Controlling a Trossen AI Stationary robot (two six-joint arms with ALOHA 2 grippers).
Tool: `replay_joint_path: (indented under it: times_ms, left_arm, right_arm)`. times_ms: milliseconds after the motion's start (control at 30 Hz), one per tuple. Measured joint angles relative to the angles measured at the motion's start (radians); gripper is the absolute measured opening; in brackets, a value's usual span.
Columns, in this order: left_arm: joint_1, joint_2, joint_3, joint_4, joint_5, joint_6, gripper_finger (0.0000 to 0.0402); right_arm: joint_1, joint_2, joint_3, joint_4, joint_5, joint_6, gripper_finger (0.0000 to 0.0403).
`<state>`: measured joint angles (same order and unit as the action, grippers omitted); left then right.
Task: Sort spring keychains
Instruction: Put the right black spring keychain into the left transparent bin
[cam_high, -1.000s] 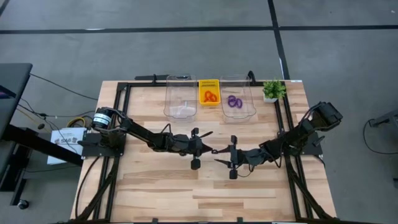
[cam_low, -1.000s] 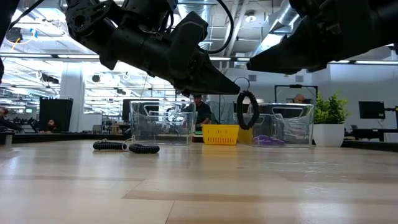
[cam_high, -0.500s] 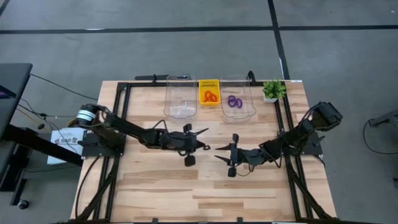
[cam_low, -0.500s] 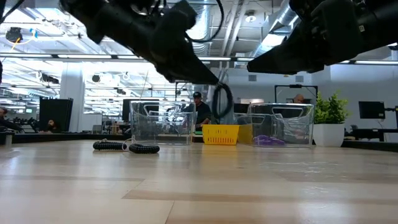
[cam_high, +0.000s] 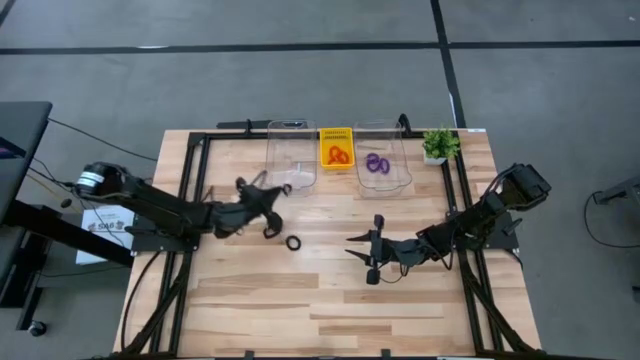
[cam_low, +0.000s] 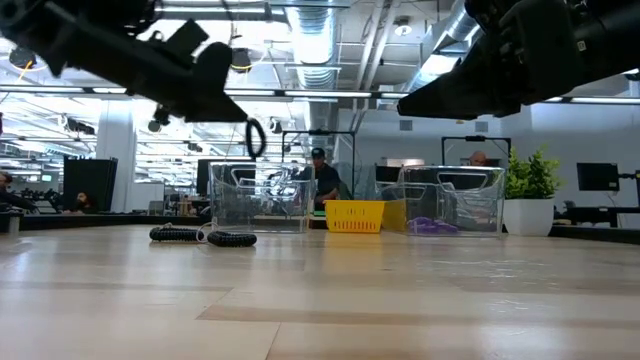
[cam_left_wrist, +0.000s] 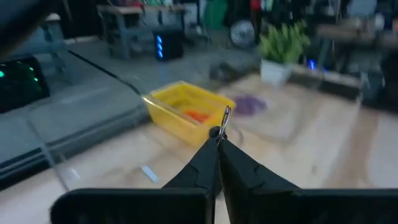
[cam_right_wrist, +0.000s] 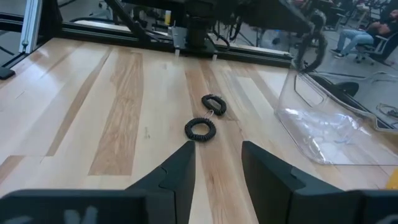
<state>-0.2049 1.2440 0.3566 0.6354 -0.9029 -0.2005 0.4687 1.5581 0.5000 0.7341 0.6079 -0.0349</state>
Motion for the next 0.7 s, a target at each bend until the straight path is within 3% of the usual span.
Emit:
replay_joint_path:
  times_ms: [100, 300, 600, 700]
  left_arm:
    - [0.033, -0.043, -0.048, 0.100, -0.002, 0.028, 0.0012]
    - [0.151, -0.056, -0.055, 0.134, 0.061, 0.037, 0.0012]
    - [0.345, -0.040, -0.055, 0.151, 0.320, -0.050, 0.0012]
    - [0.347, -0.018, -0.055, 0.162, 0.332, -0.052, 0.0012]
  right_arm:
    - [-0.013, 0.000, 0.000, 0.007, 0.000, 0.000, 0.0121]
    - [-0.041, 0.000, 0.000, 0.007, 0.000, 0.000, 0.0120]
    - [-0.038, 0.000, 0.000, 0.006, -0.003, 0.001, 0.0120]
    - [-0.037, 0.000, 0.000, 0.005, -0.005, 0.001, 0.0120]
